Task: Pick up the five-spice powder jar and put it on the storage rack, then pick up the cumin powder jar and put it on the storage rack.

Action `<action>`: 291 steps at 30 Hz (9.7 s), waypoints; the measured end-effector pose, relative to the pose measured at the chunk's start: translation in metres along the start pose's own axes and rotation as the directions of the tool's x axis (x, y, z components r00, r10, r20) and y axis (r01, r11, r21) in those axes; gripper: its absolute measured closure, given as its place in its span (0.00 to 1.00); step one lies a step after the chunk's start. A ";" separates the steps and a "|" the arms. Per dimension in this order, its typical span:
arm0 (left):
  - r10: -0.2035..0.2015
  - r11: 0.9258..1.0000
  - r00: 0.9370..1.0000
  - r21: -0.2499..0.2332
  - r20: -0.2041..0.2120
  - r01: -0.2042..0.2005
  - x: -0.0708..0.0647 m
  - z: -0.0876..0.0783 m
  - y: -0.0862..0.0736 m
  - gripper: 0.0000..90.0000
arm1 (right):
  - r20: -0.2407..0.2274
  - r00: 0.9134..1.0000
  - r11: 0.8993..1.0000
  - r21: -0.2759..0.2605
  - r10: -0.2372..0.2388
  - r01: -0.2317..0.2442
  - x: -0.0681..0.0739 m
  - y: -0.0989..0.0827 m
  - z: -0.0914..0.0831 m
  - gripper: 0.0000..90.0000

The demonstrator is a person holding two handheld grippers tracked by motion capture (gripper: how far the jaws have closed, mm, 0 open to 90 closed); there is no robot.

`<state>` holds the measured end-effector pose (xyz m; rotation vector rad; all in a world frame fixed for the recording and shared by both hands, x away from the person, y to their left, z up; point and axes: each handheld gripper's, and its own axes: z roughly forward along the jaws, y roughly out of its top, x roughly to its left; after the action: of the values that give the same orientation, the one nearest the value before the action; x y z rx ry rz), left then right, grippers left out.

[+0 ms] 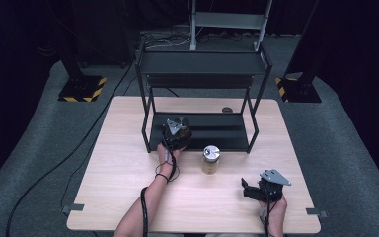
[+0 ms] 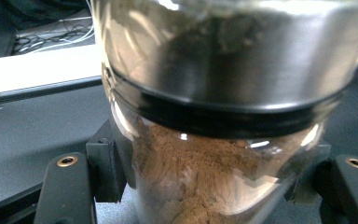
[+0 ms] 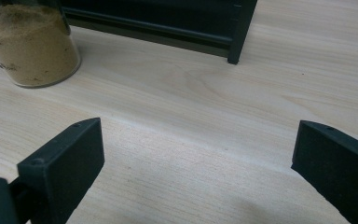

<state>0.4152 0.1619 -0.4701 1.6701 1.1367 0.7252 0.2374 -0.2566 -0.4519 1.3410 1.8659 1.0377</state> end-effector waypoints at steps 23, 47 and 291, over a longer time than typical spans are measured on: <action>-0.015 1.000 0.999 0.006 -0.032 0.015 -0.007 0.008 0.002 0.35 | 0.002 1.000 1.000 -0.001 -0.002 0.002 0.001 0.000 0.000 0.01; -0.021 0.993 1.000 0.115 -0.003 0.021 0.005 -0.005 0.021 0.04 | 0.004 1.000 1.000 -0.002 -0.005 0.005 0.001 0.000 0.000 0.01; 0.081 0.920 0.991 0.374 0.111 -0.117 0.041 -0.171 -0.030 0.00 | -0.139 0.985 0.995 -0.013 -0.102 0.101 0.028 0.094 0.060 0.33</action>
<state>0.2754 0.2670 -0.4368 2.0772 1.1860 0.5012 0.3227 -0.1986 -0.4025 1.1827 2.0095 1.1086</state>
